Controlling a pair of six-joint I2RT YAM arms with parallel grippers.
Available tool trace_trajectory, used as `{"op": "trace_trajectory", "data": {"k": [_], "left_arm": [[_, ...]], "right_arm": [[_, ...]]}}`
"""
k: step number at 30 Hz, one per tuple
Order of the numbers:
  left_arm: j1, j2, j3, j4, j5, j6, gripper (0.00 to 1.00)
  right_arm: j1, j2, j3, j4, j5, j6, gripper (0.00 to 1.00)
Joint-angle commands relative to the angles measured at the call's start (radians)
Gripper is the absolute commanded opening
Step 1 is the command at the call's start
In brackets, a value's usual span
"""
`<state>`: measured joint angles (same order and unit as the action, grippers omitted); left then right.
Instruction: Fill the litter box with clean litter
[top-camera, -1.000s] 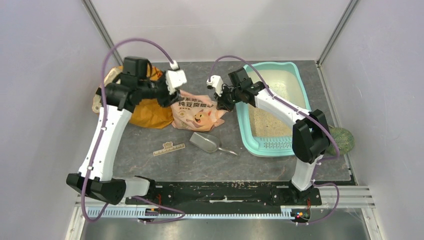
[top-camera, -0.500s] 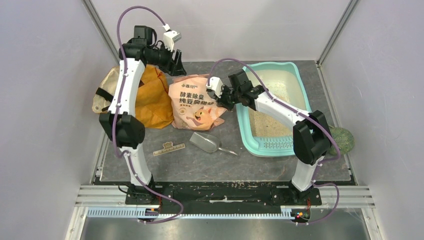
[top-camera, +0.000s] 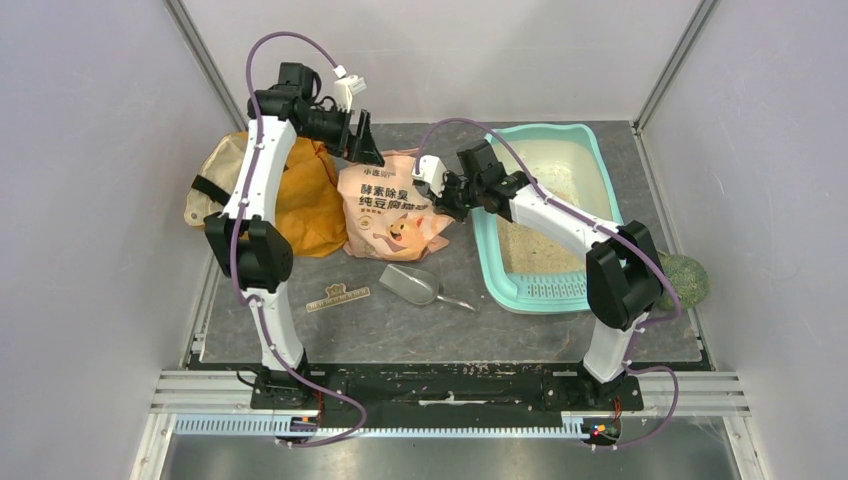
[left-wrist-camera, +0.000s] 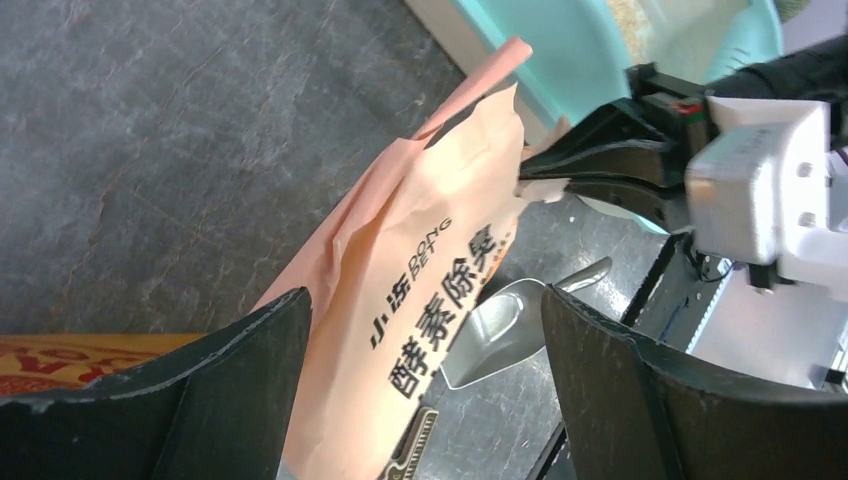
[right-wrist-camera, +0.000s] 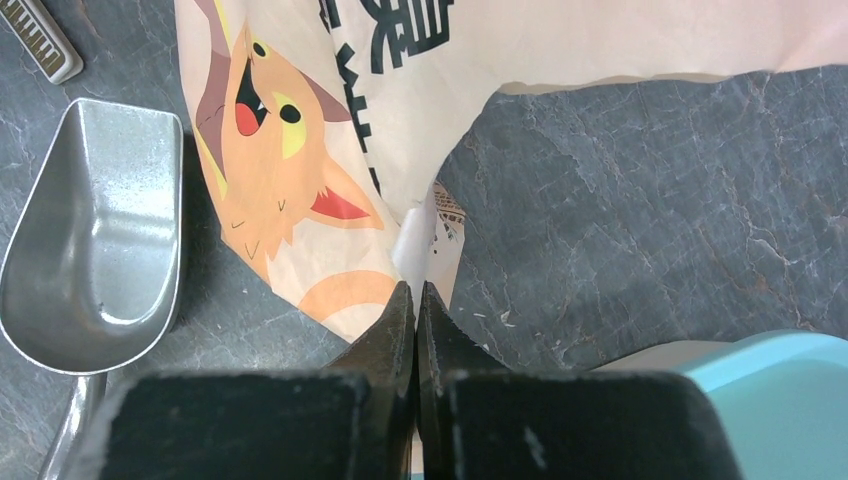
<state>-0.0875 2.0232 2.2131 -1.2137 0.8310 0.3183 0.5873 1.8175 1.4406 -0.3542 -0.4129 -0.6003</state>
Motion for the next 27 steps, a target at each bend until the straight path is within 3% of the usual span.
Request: {"op": "trace_trajectory", "data": {"k": [1,4,8,14,20,23,25,27], "left_arm": [[0.013,0.003,-0.041,0.127,-0.074,-0.107,0.91],[0.051,-0.036,-0.096,0.262,-0.119,-0.241,0.91],[0.086,-0.094,-0.141,0.244,-0.121,-0.258,0.92],[0.086,-0.132,-0.275,0.184,-0.011,-0.219,0.92],[0.077,-0.057,-0.248,0.259,0.066,-0.357,0.93],[0.077,-0.053,-0.227,0.286,0.144,-0.342,0.93],[0.077,-0.086,-0.254,0.306,0.183,-0.286,0.8],[0.077,-0.126,-0.291,0.3,0.233,-0.204,0.58]], "right_arm": [[0.006,-0.041,-0.017,0.043,-0.019,-0.026,0.0],[0.006,-0.039,-0.016,0.042,-0.007,-0.024,0.0],[0.006,-0.037,-0.017,0.044,0.0,-0.029,0.0],[0.006,-0.04,-0.015,0.043,-0.022,-0.035,0.0],[0.005,-0.043,-0.028,0.057,-0.03,-0.061,0.0],[0.005,-0.037,-0.023,0.055,-0.028,-0.063,0.0],[0.006,-0.033,-0.015,0.054,-0.022,-0.058,0.0],[0.005,-0.022,0.001,0.043,-0.016,-0.043,0.0]]}}
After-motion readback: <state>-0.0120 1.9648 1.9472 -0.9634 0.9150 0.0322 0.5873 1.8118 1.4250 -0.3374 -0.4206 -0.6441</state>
